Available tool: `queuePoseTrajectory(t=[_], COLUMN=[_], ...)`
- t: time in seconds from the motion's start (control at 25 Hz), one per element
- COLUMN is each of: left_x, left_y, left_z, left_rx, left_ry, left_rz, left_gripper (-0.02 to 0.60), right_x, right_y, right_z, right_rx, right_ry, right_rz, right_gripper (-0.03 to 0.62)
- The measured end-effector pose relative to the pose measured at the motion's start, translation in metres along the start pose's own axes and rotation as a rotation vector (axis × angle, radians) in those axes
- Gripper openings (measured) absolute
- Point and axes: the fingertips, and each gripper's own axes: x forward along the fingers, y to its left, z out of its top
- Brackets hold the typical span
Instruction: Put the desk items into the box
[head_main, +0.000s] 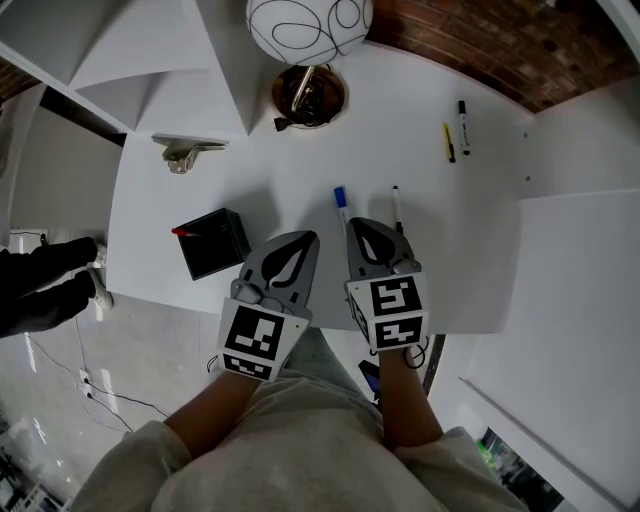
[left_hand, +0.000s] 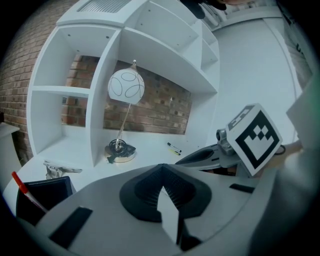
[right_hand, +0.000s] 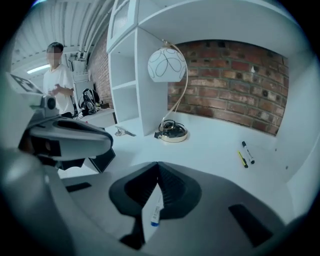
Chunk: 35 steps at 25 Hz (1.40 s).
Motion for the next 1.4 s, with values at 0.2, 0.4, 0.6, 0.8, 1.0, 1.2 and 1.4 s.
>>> queuePoseTrajectory(t=[0.2, 0.4, 0.6, 0.8, 1.0, 1.2, 1.4], left_x=[0.009, 0.015, 0.022, 0.029, 0.036, 0.040, 0.041], left_y=[0.002, 0.006, 0.011, 0.015, 0.017, 0.018, 0.019], left_z=[-0.004, -0.011, -0.019, -0.028, -0.033, -0.036, -0.038], left_rx=[-0.006, -0.017, -0.026, -0.019, -0.030, -0.038, -0.047], left_ry=[0.012, 0.030, 0.049, 0.069, 0.085, 0.093, 0.102], left_rz=[-0.002, 0.001, 0.004, 0.004, -0.002, -0.004, -0.011], left_gripper=[0.006, 0.006, 0.006, 0.006, 0.006, 0.006, 0.006], right_x=[0.014, 0.023, 0.033, 0.042, 0.050, 0.059, 0.068], right_y=[-0.006, -0.008, -0.009, -0.011, -0.012, -0.013, -0.014], right_z=[-0.016, -0.023, -0.034, -0.045, -0.051, -0.061, -0.068], right_rx=[0.008, 0.016, 0.025, 0.047, 0.063, 0.076, 0.077], right_ry=[0.091, 0.134, 0.191, 0.246, 0.293, 0.359, 0.413], right_rz=[0.013, 0.021, 0.033, 0.046, 0.060, 0.076, 0.071], right_gripper=[0.018, 0.018, 0.020, 0.020, 0.053, 0.086, 0.086])
